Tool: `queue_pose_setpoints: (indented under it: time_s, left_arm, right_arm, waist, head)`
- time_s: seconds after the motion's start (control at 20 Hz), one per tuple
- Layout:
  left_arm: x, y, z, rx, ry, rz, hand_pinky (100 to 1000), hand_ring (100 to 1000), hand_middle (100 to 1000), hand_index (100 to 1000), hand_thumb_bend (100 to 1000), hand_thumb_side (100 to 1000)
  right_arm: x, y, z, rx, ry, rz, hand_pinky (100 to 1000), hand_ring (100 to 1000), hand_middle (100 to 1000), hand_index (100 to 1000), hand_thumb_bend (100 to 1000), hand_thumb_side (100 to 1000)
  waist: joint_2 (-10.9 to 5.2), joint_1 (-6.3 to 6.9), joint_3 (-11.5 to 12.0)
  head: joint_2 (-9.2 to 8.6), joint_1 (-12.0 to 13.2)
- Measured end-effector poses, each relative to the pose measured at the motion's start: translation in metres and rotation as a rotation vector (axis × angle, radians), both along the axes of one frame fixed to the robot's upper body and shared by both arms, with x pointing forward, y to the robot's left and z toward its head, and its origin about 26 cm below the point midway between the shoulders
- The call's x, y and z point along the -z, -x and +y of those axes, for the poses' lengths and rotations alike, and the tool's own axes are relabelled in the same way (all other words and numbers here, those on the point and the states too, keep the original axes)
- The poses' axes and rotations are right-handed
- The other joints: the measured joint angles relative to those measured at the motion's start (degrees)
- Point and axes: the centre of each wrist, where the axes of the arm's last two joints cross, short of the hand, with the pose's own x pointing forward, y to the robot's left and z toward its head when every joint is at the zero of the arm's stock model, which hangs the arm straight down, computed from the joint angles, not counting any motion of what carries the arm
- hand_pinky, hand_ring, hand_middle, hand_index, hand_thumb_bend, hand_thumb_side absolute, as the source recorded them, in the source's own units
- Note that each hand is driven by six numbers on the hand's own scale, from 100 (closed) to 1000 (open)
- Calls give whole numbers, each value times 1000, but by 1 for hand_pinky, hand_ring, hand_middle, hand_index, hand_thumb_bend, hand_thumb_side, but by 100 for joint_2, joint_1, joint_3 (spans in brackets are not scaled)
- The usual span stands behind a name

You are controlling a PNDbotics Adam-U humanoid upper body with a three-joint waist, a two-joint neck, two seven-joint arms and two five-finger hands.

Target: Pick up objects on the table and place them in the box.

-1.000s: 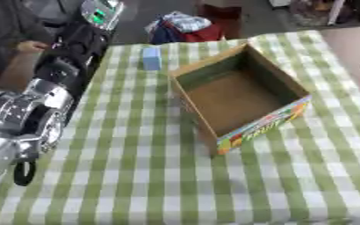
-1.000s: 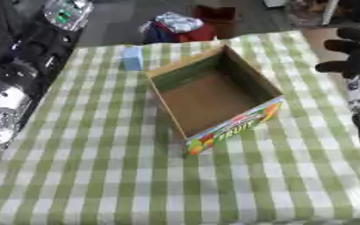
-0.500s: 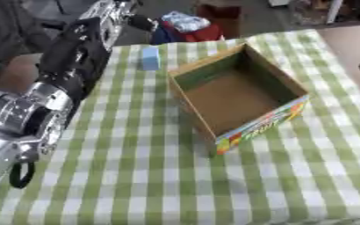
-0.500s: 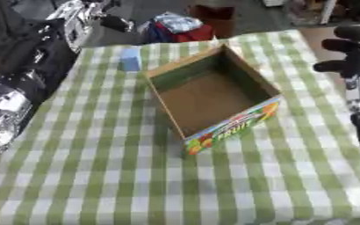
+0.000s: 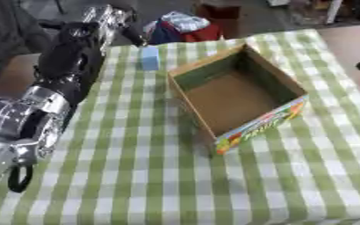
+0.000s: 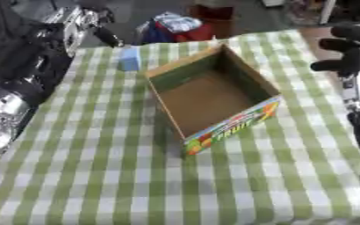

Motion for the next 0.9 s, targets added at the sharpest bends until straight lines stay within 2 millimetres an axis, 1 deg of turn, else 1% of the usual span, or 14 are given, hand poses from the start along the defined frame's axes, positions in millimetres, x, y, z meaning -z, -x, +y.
queue_pose_setpoints:
  time_s: [0.25, 0.3, 0.35, 0.4, 0.45, 0.5, 0.55, 0.7, 0.9]
  left_arm:
    - [2, 0, 1, -1, -2, -6, 829, 847, 844, 911, 360, 492]
    - [3, 1, 1, -1, -3, -7, 832, 856, 856, 920, 446, 527]
    - [3, 1, 1, 0, -4, -11, 832, 856, 856, 920, 459, 531]
    - [4, 1, 2, 1, -6, -16, 832, 857, 857, 921, 500, 542]
    - [5, 1, 2, 2, -7, -20, 832, 857, 857, 921, 500, 542]
    - [6, 1, 3, 3, -9, -23, 831, 858, 858, 923, 529, 543]
    - [7, 1, 3, 5, -12, -28, 831, 858, 859, 923, 532, 543]
    - [7, 1, 3, 14, -21, -42, 823, 857, 857, 923, 584, 518]
    - [8, 2, 3, 27, -34, -57, 817, 852, 856, 922, 605, 506]
  right_arm:
    - [0, 0, 0, 0, 0, 0, 625, 768, 735, 746, 100, 330]
    - [0, 0, 0, 0, 0, 0, 625, 768, 735, 746, 100, 330]
    - [0, 0, 0, 0, -1, 0, 625, 768, 735, 746, 100, 330]
    - [0, 0, 0, 0, -1, 1, 625, 768, 735, 746, 100, 330]
    - [0, 0, 0, 0, -1, 1, 625, 768, 735, 746, 100, 330]
    - [0, 0, 0, 0, -1, 1, 625, 768, 735, 746, 100, 330]
    - [0, 0, 0, 0, -1, 1, 625, 768, 734, 746, 100, 330]
    - [0, 0, 0, 0, -1, 2, 625, 768, 735, 746, 100, 331]
    - [0, 0, 0, 0, -1, 2, 624, 768, 734, 745, 100, 329]
  waist:
    - [0, 0, 1]
    - [0, -1, 4]
    - [0, -2, 12]
    - [0, -5, 24]
    - [0, -12, 32]
    - [0, -20, 35]
    - [0, -28, 35]
    - [0, -29, 38]
    - [22, -30, 41]
  head:
    - [0, 0]
    - [0, -1]
    - [0, -3]
    - [0, -6]
    - [0, -8]
    - [0, -10]
    - [0, -12]
    - [0, -26]
    - [0, -49]
